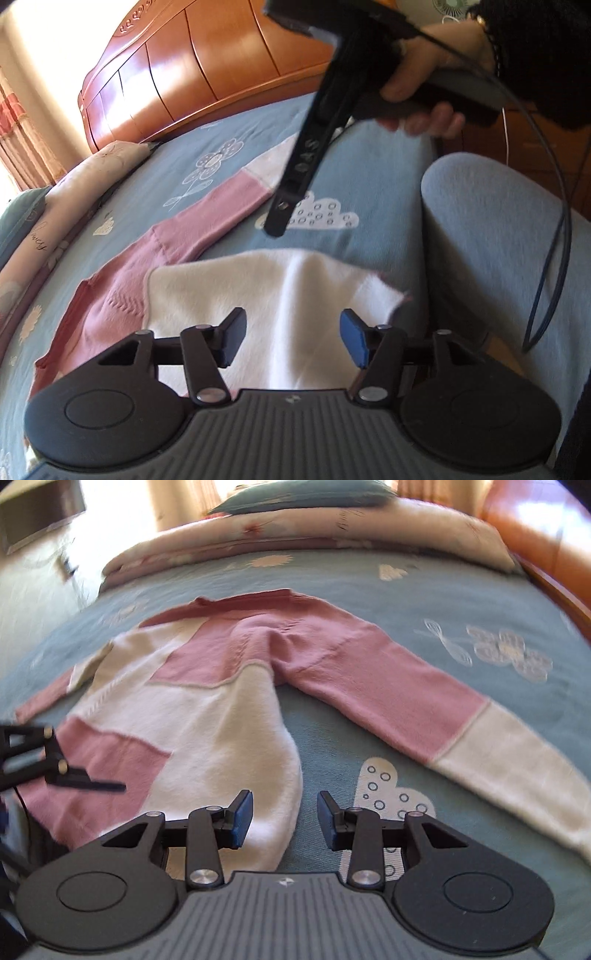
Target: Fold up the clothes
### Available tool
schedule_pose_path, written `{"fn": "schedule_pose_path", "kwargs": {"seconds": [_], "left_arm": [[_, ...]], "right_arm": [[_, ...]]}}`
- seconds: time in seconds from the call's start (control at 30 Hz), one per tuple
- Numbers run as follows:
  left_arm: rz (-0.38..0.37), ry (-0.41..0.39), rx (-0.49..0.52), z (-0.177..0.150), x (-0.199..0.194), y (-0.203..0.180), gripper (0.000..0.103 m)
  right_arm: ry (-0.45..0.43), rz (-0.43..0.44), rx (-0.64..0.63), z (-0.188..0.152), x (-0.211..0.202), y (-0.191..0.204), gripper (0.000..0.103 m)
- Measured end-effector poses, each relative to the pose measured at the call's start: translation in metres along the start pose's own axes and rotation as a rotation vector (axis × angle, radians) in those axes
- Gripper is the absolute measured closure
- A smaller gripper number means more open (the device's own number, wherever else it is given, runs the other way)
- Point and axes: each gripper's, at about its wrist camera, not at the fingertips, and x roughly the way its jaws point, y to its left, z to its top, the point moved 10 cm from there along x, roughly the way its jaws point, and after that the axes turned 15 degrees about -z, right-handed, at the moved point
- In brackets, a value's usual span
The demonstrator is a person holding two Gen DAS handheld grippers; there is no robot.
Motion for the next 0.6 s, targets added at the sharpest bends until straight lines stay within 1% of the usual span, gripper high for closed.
{"fn": "schedule_pose_path", "kwargs": {"seconds": [0.07,0.17,0.2,0.3,0.33,0.4,0.5,0.6], "left_arm": [[-0.011,0.003,-0.017,0.002,0.009,0.002,0.042],[0.003,0.002,-0.072,-0.003,0.014,0.009,0.042],[0.008,-0.007,-0.086,-0.002,0.013,0.011,0.042],[0.023,-0.035,-0.128,-0.002,0.008,0.016,0.042],[0.029,-0.045,-0.142,-0.002,0.007,0.018,0.041],[0.039,-0.063,-0.169,-0.001,0.004,0.022,0.039],[0.054,-0.091,-0.211,-0.001,0.000,0.028,0.038],[0.057,-0.101,-0.238,-0.003,0.000,0.039,0.037]], "right_arm": [[0.016,0.051,0.117,0.005,0.012,-0.010,0.060],[0.048,0.139,0.279,0.016,0.034,-0.021,0.060],[0.060,0.172,0.322,0.019,0.042,-0.023,0.059],[0.094,0.266,0.437,0.031,0.067,-0.025,0.051],[0.110,0.304,0.477,0.035,0.076,-0.023,0.051],[0.137,0.351,0.546,0.043,0.094,-0.020,0.051],[0.152,0.357,0.637,0.056,0.120,-0.022,0.051],[0.127,0.361,0.742,0.069,0.136,-0.029,0.051]]}}
